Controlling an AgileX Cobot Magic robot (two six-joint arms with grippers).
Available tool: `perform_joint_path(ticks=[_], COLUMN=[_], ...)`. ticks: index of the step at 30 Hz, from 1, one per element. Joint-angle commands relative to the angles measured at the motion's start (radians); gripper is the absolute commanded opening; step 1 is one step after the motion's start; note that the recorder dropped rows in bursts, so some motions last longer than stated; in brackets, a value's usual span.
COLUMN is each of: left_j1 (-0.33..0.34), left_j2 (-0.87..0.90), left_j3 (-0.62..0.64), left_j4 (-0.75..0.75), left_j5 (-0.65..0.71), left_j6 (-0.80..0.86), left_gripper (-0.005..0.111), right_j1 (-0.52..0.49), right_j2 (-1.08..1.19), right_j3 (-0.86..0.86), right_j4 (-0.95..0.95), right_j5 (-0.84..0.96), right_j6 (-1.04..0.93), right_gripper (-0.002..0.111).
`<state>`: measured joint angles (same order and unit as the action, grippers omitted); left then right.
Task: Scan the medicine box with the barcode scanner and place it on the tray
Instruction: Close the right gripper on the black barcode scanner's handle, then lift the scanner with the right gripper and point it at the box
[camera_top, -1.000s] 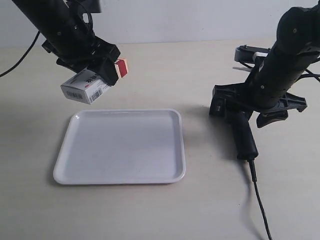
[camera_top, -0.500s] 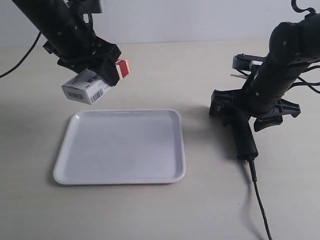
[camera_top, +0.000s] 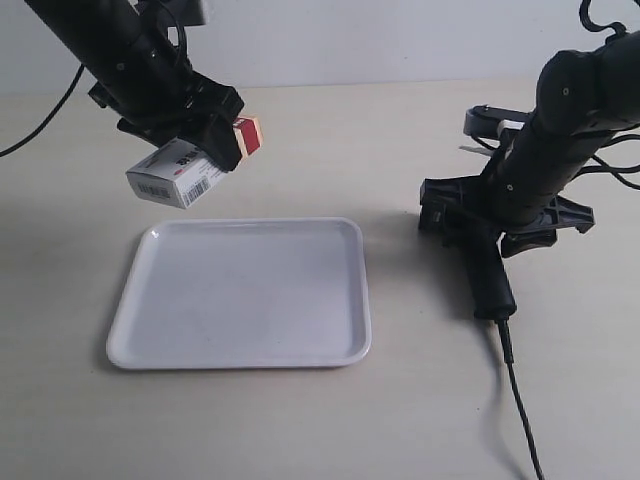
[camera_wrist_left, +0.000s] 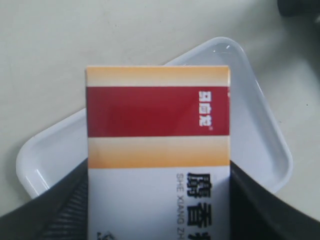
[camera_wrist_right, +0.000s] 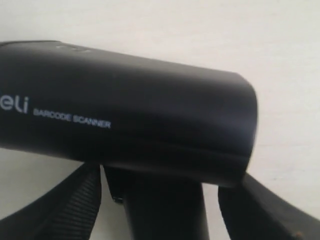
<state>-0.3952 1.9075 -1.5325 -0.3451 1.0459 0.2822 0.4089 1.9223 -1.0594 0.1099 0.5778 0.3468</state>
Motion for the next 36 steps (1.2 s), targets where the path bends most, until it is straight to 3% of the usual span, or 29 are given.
perform_joint_path(ticks=[1,6,12,17,19,25,36], left_j1=[-0.005,-0.005,-0.005,-0.005,-0.005,-0.005,-0.005], left_j2=[-0.013,-0.013,-0.013,-0.013,-0.013,-0.013,-0.004], left_j3=[0.005,0.005,0.005,0.005,0.005,0.005,0.005], left_j4=[-0.014,-0.015,-0.015,-0.015,-0.015,-0.015,-0.018], left_j5=[-0.006,-0.006,-0.006,-0.006,-0.006,-0.012,-0.048], left_j6=[0.005,0.009,0.012,0.017,0.017,0.017,0.010], left_gripper=[0.000,0.000,0.000,0.000,0.000,0.000,0.000], right_j1=[-0.005,-0.005,-0.005,-0.005,-0.005,0.000,0.232], right_j2=[0.021,0.026,0.027,0.027,0.027,-0.099,-0.232], right_j3=[-0.006,-0.006,-0.006,-0.006,-0.006,-0.006,-0.004], right_j4=[-0.004,-0.008,-0.015,-0.043,-0.043,-0.035,-0.034], right_j5=[0.002,-0.009,-0.028,-0.025,-0.001,0.075,0.130], right_j6=[-0.013,-0.015,-0.015,-0.015,-0.050,-0.077,-0.102], right_gripper=[0.063,0.058,0.044,0.005,0.000,0.000,0.000])
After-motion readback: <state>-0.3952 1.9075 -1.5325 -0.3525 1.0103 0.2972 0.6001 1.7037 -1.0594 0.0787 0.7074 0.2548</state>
